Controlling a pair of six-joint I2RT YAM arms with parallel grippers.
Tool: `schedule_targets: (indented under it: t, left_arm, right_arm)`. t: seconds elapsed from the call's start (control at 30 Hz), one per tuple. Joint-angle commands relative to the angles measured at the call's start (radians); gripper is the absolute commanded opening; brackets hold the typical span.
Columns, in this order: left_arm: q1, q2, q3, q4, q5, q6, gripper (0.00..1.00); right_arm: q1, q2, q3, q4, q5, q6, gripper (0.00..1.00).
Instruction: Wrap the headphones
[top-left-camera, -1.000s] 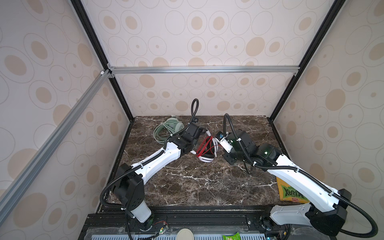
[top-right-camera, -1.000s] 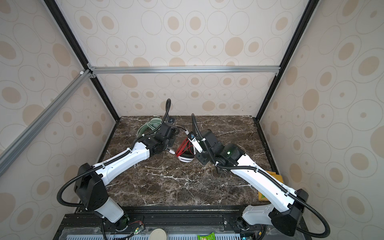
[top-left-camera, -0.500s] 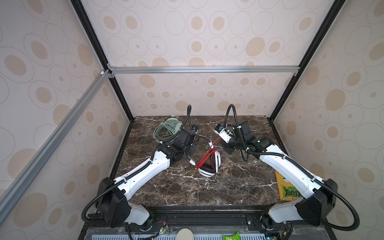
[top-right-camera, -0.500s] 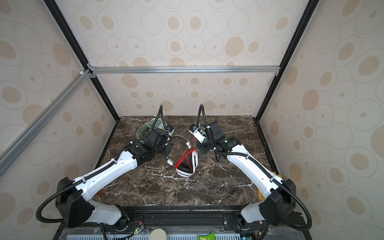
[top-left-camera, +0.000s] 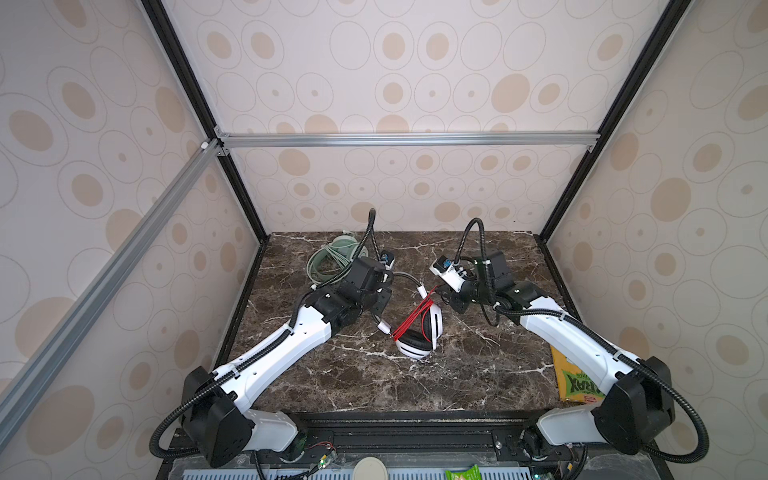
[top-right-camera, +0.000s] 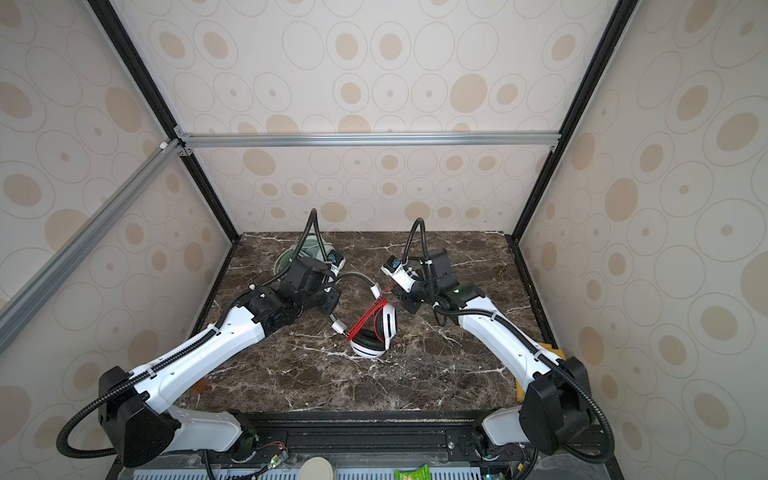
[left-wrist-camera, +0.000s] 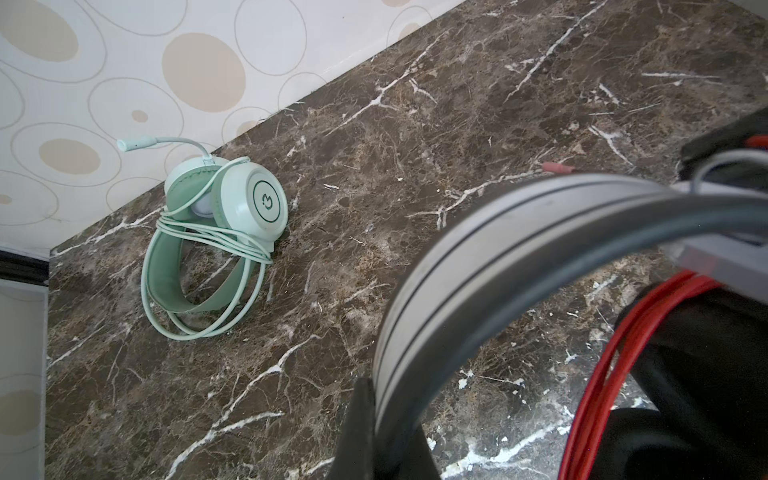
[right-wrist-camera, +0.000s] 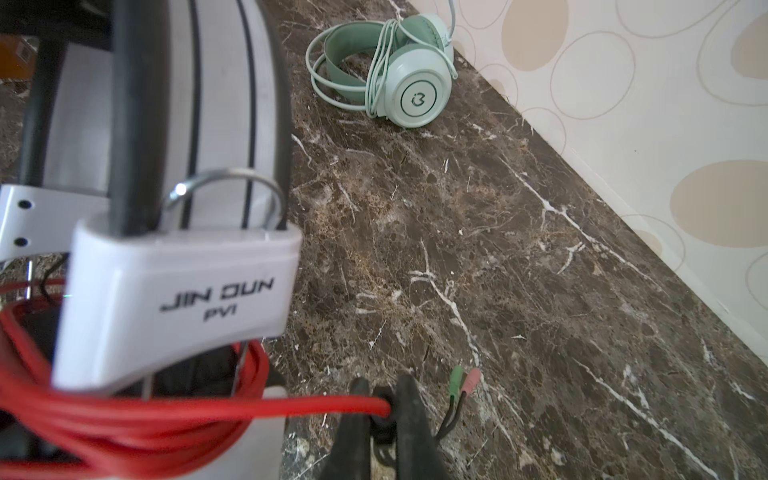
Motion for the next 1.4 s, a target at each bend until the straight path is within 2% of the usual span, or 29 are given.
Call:
schedule_targets:
  t: [0.0, 0.13, 0.27, 0.37, 0.43, 0.6, 0.8, 0.97, 1.2, 1.37]
  left_arm:
    - [-0.001, -0.021, 0.040, 0.036, 0.046, 0.006, 0.00]
    - [-0.002, -0.006, 0.065, 0.019, 0.042, 0.003, 0.00]
    - [-0.002, 0.008, 0.082, 0.007, 0.021, -0.002, 0.00]
    - [-0.002, 0.010, 0.095, 0.005, 0.038, -0.005, 0.00]
    - [-0.002, 0.009, 0.102, 0.010, 0.063, -0.004, 0.00]
    - [0.014, 0.007, 0.129, 0.014, 0.166, -0.047, 0.00]
    - [0.110, 0.029, 0.219, -0.008, 0.313, -0.149, 0.00]
    - [0.143, 0.048, 0.291, -0.006, 0.362, -0.206, 0.00]
    - [0.165, 0.084, 0.358, -0.007, 0.393, -0.267, 0.00]
    - [0.174, 0.087, 0.371, 0.006, 0.424, -0.286, 0.00]
  right_arm:
    - [-0.044, 0.001, -0.021, 0.074, -0.061, 0.016, 0.00]
    - [-0.089, 0.013, -0.033, 0.106, -0.107, 0.069, 0.00]
    - [-0.096, 0.012, -0.066, 0.146, -0.102, 0.085, 0.00]
    - [-0.099, 0.030, -0.065, 0.154, -0.125, 0.090, 0.04]
    - [-0.099, 0.052, -0.051, 0.152, -0.143, 0.100, 0.13]
    - [-0.116, 0.133, -0.001, 0.115, -0.260, 0.159, 0.27]
    - [-0.142, 0.109, -0.116, 0.303, -0.338, 0.287, 0.46]
    - [-0.144, 0.078, -0.190, 0.414, -0.373, 0.349, 0.49]
    - [-0.145, 0.095, -0.234, 0.619, -0.520, 0.478, 0.49]
    - [-0.145, 0.113, -0.249, 0.729, -0.569, 0.546, 0.46]
